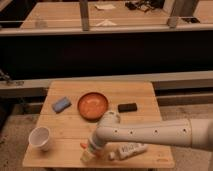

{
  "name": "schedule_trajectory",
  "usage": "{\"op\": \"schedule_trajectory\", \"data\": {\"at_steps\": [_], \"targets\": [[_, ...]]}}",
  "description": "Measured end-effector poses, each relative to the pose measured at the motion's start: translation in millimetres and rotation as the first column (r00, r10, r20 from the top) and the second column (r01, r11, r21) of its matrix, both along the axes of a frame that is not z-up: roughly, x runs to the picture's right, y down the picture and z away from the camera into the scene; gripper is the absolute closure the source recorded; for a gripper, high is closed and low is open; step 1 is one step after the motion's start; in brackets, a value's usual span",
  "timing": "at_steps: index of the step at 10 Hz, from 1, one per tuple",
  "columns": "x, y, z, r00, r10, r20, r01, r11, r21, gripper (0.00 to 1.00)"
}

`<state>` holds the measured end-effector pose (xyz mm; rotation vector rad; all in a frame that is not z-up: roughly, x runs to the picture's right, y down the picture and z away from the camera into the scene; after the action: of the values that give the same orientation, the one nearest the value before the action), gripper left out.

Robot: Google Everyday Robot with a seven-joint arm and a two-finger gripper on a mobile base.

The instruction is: Drag the pepper across the table

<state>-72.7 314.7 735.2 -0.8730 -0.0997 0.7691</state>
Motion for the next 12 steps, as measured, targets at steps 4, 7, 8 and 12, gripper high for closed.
{"op": "schedule_trajectory", "data": {"at_steps": [4,7,8,12], "targets": [[-3.9,1.4,2.2,1.0,-0.001,0.007,0.001,1.0,-0.01,0.3],[-7.2,2.8,4.3,1.0,-0.004,0.013,0.004,0.9998,-0.019,0.38],[-7.3,3.2,5.1,1.0,-0.004,0.013,0.004,0.9998,-0.021,0.38],[-8.7,3.1,6.8,1.0,0.002,0.016,-0.002,0.9996,-0.029,0.57]]}}
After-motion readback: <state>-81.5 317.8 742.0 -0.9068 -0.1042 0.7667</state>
